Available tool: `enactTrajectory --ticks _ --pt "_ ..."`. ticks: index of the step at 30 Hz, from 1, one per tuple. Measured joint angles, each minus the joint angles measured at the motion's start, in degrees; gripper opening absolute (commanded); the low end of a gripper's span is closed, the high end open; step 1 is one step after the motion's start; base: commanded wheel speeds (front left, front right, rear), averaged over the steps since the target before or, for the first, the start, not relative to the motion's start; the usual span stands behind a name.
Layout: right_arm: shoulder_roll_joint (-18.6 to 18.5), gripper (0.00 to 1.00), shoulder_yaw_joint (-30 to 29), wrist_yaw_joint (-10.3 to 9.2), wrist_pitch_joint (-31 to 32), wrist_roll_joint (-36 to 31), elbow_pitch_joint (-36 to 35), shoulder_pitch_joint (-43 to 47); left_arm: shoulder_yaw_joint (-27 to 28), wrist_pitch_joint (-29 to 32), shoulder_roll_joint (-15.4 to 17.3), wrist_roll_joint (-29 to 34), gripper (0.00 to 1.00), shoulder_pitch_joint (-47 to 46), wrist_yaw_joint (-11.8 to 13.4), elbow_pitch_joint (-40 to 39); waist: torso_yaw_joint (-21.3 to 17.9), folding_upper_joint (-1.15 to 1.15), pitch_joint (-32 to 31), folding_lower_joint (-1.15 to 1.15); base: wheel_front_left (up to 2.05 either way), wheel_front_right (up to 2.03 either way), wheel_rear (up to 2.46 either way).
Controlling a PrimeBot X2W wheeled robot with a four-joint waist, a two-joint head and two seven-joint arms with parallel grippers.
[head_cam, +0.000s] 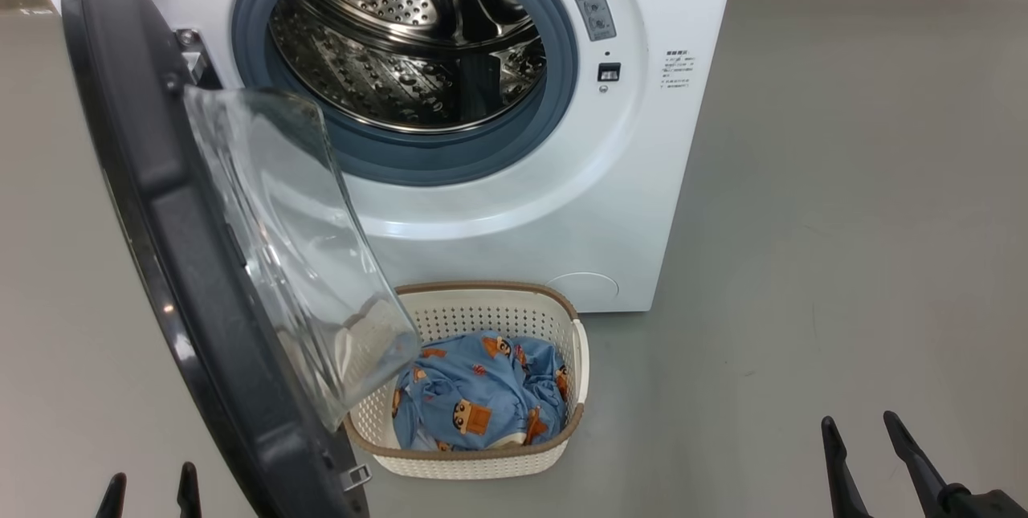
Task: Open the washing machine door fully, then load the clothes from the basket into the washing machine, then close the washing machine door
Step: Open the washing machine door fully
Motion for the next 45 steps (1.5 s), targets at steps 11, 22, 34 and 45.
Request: enactTrajectory --ticks 11,22,34,45 --pt "0.1 1.00 0.1 0.00 0.0 0.0 0.1 0.7 -0.2 0.0 0.0 0.0 1.00 0.1 0.0 -0.2 -0.1 0.00 -0.3 0.00 0.00 0.00 0.00" --pt "0.1 1.00 0.2 0.00 0.0 0.0 0.2 0.9 -0.2 0.0 0.0 -2.0 0.00 0.1 0.5 0.4 0.3 0.00 0.0 0.00 0.00 0.00 0.00" --pt "0.1 1.00 0.4 0.00 0.0 0.1 0.4 0.9 2.1 0.0 0.0 -3.8 0.00 0.1 1.1 0.8 0.9 0.00 0.4 0.00 0.00 0.00 0.00" --pt "0.1 1.00 -0.2 0.00 0.0 0.4 0.5 0.9 14.0 0.0 -0.2 -8.2 0.00 -7.1 5.1 -14.5 2.8 0.00 0.5 0.00 0.00 0.00 0.00"
